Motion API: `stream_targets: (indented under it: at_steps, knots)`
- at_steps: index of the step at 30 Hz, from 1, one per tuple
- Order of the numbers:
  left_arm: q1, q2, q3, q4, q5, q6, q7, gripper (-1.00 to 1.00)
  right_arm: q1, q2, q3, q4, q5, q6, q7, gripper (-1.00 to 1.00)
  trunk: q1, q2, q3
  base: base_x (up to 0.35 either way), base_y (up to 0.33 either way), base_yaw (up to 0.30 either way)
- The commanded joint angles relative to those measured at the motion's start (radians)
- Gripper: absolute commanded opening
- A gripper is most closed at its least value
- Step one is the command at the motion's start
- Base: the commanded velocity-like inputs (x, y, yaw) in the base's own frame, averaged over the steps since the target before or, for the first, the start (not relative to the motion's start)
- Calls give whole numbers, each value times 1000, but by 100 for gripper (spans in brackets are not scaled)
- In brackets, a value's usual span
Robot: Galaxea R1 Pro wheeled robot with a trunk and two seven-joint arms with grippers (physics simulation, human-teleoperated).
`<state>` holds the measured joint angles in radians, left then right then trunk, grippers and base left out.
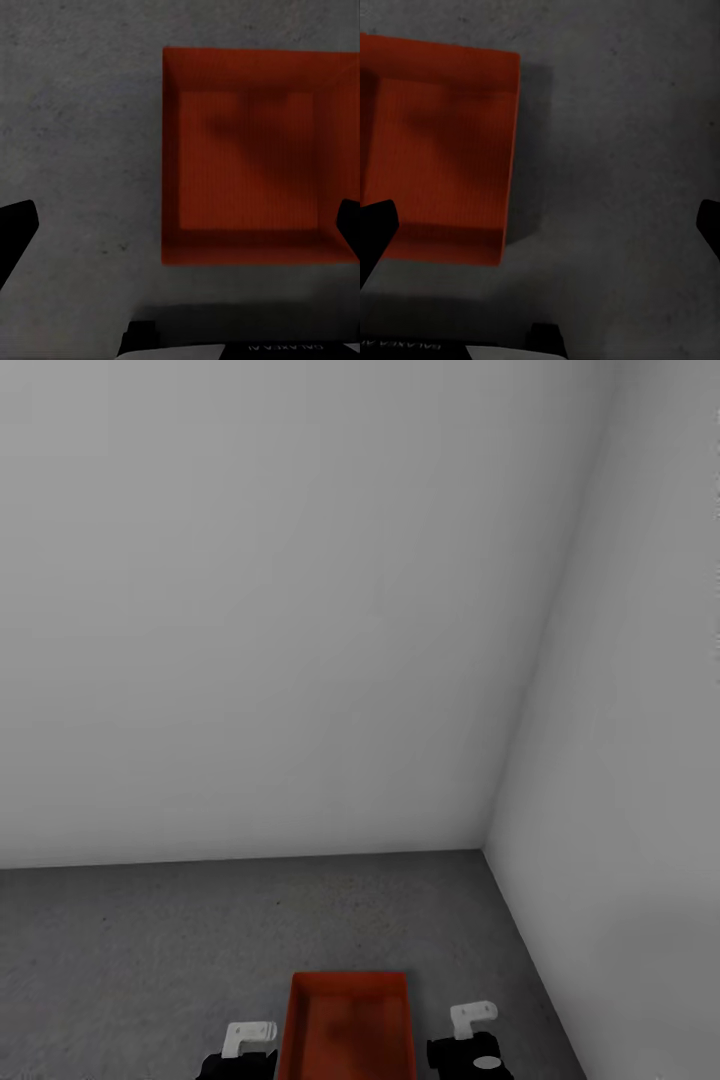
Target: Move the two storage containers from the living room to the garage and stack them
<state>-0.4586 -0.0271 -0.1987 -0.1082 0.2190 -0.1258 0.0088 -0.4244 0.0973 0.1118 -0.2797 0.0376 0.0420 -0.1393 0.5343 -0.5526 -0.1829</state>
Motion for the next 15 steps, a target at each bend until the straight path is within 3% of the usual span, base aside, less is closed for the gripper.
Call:
stream_targets:
  at_steps: [1, 15]
  knots:
    - [-1, 0, -8, 2, 9, -4, 1, 100, -1, 0, 6, 0, 4, 5, -6, 100, 0, -1, 0, -183, 0, 0]
    - [11, 2, -8, 1, 13, -16, -2, 100, 0, -1, 4, 12, 4, 4, -7, 100, 0, -1, 23, -234, 0, 0]
